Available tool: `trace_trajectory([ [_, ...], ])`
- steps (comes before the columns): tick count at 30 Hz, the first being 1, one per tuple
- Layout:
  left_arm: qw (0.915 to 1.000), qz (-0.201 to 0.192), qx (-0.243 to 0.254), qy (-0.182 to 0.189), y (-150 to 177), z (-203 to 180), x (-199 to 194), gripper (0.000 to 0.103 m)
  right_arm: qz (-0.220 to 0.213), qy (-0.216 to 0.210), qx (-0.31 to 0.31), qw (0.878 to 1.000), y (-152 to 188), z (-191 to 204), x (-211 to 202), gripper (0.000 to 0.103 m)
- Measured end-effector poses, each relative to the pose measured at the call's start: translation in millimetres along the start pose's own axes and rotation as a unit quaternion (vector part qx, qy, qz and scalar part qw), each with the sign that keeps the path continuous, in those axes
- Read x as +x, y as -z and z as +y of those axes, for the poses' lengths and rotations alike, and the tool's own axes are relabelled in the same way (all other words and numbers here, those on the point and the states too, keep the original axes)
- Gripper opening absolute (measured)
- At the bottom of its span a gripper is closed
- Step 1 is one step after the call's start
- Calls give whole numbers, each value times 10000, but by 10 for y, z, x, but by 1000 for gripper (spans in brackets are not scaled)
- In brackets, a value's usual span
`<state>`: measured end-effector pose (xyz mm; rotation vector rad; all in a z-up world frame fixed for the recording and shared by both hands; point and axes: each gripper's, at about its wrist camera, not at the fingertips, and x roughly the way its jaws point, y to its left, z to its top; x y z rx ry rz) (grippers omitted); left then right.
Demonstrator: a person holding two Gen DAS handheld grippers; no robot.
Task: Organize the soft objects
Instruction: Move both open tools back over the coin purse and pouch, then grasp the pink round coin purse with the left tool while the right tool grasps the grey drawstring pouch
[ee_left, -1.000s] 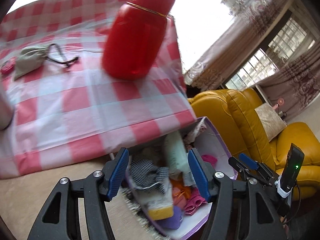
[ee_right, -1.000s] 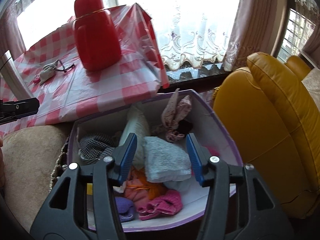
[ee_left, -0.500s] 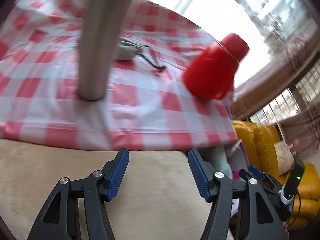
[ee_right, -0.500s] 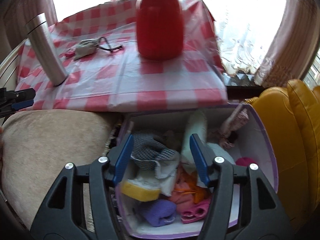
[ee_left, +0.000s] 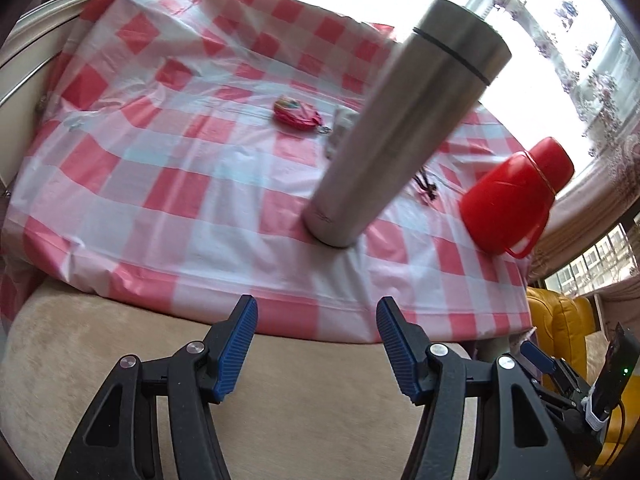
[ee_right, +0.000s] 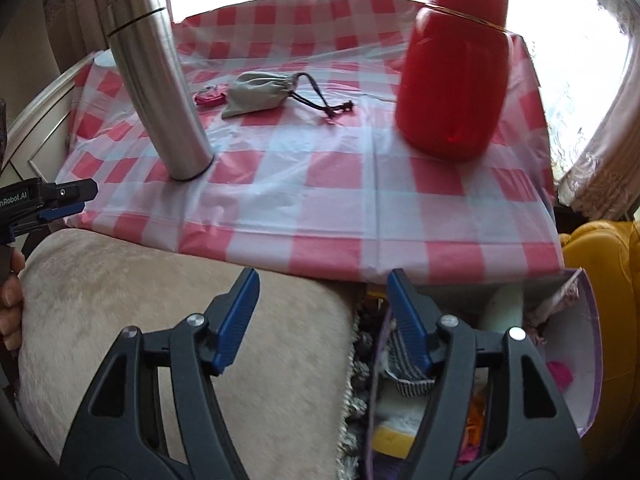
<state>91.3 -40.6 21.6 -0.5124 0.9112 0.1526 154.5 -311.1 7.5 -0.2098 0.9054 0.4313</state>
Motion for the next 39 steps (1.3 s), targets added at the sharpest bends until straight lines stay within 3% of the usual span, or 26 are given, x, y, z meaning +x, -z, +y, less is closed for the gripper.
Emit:
trace_trajectory([
  [14,9985,-79,-245,-475,-698,525,428,63,31,71,-299,9995,-571,208,574,73],
  [22,9979,33,-325,-565,-1098,708,807,63,-260,15,-695,9972,-1067,209,887,77],
  [31,9973,71,-597,-422,-1544,811,1142,64,-571,-427,-1859,9800,-1602,427,1304,85],
  [39,9982,-15,-593,-56,-2010,627,1504,66,-629,-673,-2342,9678,-1938,581,1645,86],
])
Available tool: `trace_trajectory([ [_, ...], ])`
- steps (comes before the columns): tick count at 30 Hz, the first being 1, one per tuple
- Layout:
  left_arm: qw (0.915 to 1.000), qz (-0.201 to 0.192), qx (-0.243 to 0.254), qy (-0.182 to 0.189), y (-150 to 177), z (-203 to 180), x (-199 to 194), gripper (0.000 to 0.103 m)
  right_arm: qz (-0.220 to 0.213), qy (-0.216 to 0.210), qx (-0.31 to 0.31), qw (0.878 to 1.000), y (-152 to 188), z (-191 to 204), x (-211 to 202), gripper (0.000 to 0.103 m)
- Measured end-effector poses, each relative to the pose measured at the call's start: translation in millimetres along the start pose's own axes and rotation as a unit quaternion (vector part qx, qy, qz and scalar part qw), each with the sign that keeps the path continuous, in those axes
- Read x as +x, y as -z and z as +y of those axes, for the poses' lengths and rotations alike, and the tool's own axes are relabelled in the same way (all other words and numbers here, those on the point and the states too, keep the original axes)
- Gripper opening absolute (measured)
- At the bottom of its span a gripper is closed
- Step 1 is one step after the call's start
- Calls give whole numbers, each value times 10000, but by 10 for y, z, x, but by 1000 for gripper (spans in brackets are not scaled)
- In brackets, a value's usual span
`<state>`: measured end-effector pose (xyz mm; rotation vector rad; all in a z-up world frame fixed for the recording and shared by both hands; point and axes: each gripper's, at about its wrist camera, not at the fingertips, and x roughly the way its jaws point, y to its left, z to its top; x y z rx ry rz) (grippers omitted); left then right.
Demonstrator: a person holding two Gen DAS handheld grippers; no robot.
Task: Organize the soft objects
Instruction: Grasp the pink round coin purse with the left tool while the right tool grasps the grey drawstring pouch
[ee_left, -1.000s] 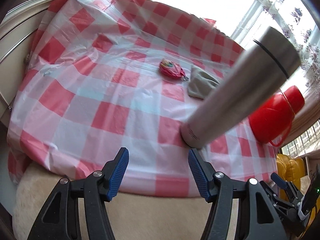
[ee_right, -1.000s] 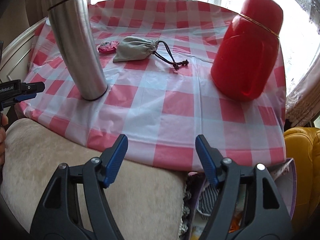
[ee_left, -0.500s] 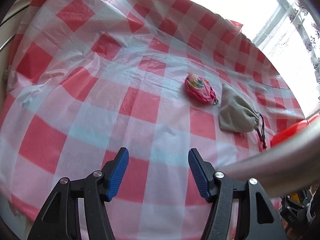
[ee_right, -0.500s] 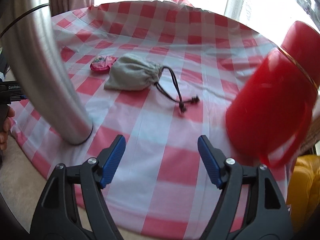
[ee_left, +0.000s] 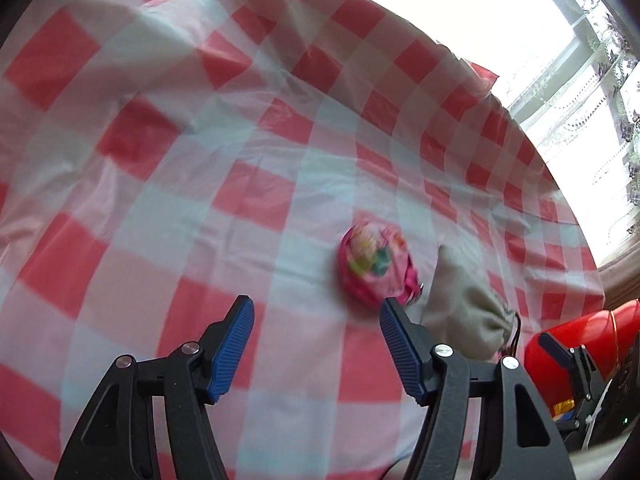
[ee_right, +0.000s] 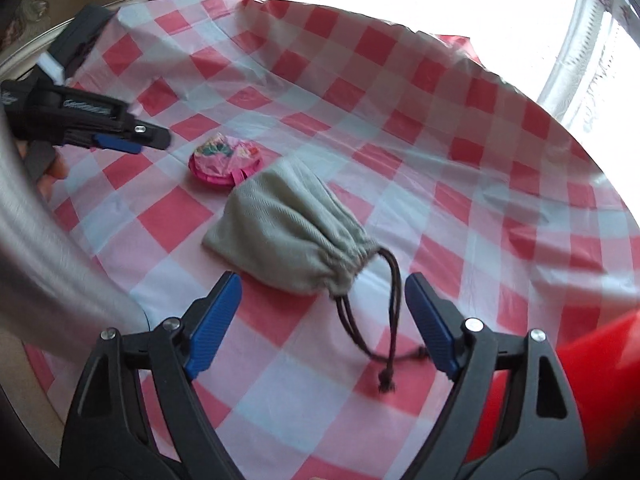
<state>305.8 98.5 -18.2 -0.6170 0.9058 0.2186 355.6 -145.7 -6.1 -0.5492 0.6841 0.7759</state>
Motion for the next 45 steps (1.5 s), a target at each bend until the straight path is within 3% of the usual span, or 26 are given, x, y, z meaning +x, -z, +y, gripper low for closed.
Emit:
trace_trajectory([
  [9,9997,224,-77,107,-267,-121,485,69,95,-431,-395,9982,-213,23,397,86],
  [14,9994,200,256,-74,-279,-288,582,68,235,-487,-447,9975,-217,91,555,89],
  [16,9972,154,644,-335,-221,-386,607,59,248,-435,-357,9981,-204,96,602,92],
  [18,9962,155,780,-348,-199,-413,612,41,306,-347,-233,9987,-188,90,643,92],
  [21,9946,170,972,-337,-170,-470,609,37,459,-166,123,9987,-172,41,677,92],
  [25,9949,145,949,-301,-129,-420,574,36,643,303,677,9952,-101,-51,672,65],
  [28,9957,125,871,-279,-99,-361,537,35,600,290,1248,9899,-37,-161,597,57],
  [36,9974,3,614,-366,30,-147,344,34,434,204,1889,9808,126,-168,351,48],
  [45,9984,-35,411,-394,271,-7,131,34,402,320,2068,9770,365,-40,58,45],
])
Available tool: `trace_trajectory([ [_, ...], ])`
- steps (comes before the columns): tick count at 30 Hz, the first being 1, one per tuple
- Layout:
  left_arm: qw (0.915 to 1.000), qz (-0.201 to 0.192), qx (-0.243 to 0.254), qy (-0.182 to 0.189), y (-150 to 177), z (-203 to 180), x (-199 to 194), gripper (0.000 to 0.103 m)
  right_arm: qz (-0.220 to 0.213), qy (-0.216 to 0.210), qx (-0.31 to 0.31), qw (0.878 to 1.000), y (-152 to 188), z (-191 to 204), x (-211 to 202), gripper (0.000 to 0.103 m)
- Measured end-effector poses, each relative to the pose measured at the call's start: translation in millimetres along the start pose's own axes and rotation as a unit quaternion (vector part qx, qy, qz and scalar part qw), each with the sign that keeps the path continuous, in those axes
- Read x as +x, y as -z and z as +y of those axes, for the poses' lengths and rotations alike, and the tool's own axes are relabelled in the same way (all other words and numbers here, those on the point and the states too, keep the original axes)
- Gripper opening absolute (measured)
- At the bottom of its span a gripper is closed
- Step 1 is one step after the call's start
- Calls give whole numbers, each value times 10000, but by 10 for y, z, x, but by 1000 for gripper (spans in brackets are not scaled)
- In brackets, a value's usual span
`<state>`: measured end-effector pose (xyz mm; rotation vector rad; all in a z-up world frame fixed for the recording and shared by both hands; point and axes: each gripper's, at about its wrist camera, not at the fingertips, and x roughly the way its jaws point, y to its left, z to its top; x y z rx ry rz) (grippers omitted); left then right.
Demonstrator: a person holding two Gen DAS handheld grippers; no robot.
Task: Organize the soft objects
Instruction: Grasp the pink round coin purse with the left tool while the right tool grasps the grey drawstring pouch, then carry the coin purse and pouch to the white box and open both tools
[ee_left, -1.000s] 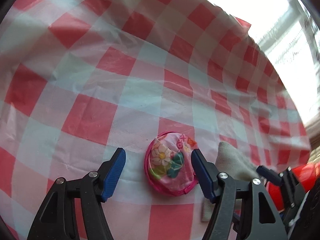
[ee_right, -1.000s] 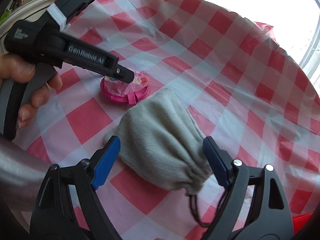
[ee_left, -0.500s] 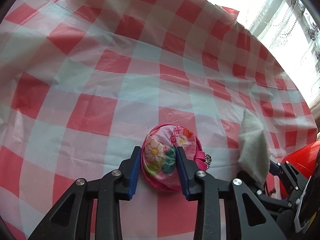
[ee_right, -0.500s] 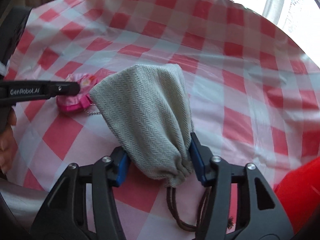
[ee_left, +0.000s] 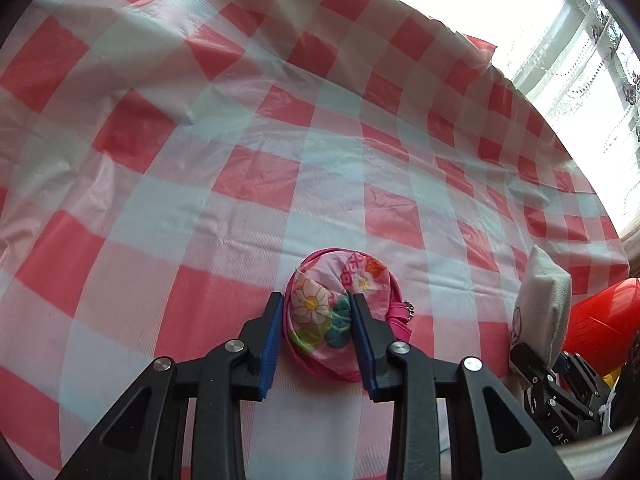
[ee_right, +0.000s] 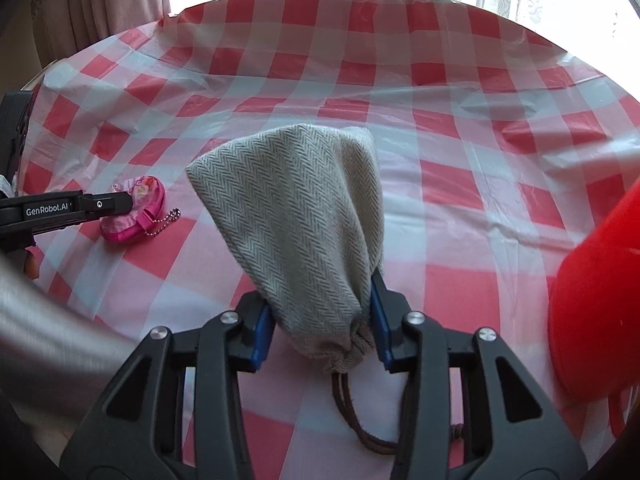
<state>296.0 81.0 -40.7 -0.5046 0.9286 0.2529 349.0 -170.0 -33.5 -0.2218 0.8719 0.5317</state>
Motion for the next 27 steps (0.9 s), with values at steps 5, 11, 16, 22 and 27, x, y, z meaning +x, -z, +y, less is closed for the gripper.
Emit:
trace_trajectory([
  [5,10000,-27,46,-18,145,-20,-130,33,-28,100,121,9999,178,-35,-163,44],
  [11,9999,-82,35,-89,337,29,-322,30,-28,192,174,9997,382,-18,-357,44],
  [16,9995,-222,82,-196,508,78,-533,30,-80,234,229,9994,486,-18,-538,43],
  [22,9987,-419,82,-293,738,113,-851,30,-125,261,176,9994,614,26,-749,42],
  [27,9977,-602,93,-286,901,107,-1116,30,-165,260,69,9995,724,106,-918,42],
])
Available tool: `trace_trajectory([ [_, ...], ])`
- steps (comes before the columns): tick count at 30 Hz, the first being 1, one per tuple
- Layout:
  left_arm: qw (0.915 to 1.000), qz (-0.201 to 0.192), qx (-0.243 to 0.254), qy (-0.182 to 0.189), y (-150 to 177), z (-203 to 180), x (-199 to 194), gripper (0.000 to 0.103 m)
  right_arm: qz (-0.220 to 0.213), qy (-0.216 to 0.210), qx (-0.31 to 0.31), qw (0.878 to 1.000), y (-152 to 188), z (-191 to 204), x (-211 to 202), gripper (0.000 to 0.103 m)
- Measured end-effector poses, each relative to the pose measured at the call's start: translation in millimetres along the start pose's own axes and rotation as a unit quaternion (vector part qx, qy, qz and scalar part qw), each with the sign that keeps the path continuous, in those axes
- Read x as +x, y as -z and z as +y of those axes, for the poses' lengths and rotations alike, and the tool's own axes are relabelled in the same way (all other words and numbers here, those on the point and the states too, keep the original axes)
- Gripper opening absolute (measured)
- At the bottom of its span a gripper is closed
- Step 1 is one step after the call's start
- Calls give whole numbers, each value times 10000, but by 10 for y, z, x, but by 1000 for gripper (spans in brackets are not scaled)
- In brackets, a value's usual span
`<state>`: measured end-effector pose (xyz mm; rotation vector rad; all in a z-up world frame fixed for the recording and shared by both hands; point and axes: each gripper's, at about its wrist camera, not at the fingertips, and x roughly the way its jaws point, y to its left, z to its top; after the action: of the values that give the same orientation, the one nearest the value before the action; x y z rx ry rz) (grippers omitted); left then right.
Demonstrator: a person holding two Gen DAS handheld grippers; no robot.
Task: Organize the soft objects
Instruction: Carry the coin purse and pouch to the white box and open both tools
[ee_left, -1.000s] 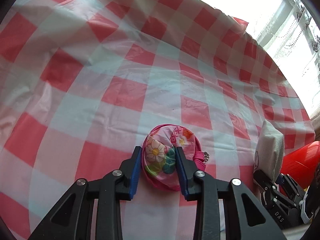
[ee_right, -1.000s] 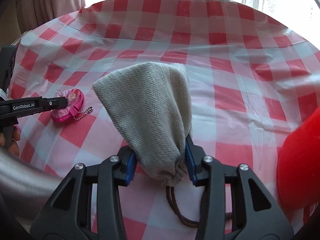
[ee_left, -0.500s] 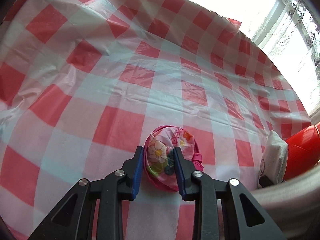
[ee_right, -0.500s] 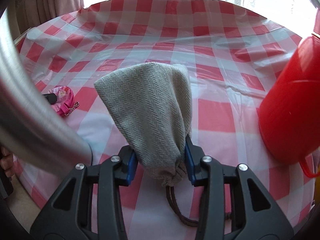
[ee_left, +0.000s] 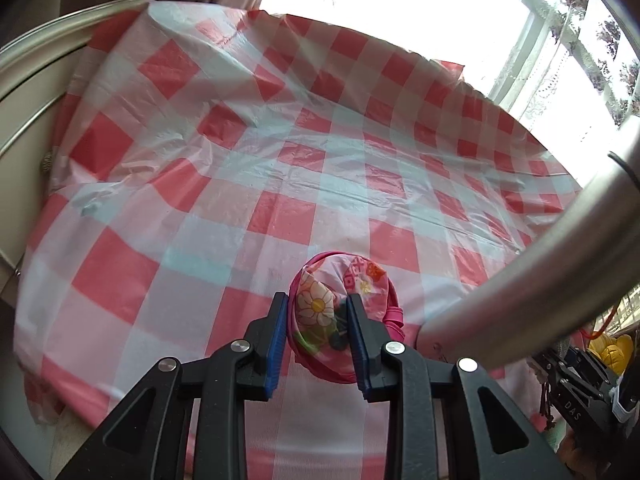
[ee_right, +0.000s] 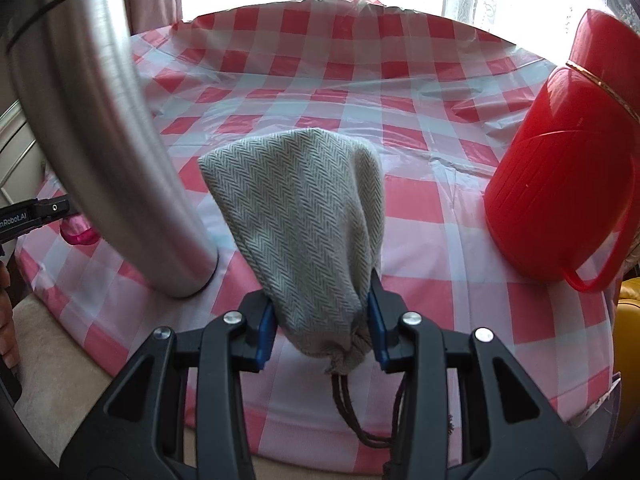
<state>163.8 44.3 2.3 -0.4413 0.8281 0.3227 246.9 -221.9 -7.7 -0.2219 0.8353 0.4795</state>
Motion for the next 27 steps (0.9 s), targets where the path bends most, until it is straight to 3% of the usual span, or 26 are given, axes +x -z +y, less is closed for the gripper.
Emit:
trace_trajectory([
  [11,9995,-157,130,247,259,-154,-487,30,-112,82,5,9999,272,-35,-462,42],
  [20,9939,-147,766,783,559,-807,-754,30,-35,364,413,9985,717,-446,-927,42],
  [27,9838,59,1258,1275,844,-1359,-865,30,17,638,830,9945,1065,-878,-1248,42],
])
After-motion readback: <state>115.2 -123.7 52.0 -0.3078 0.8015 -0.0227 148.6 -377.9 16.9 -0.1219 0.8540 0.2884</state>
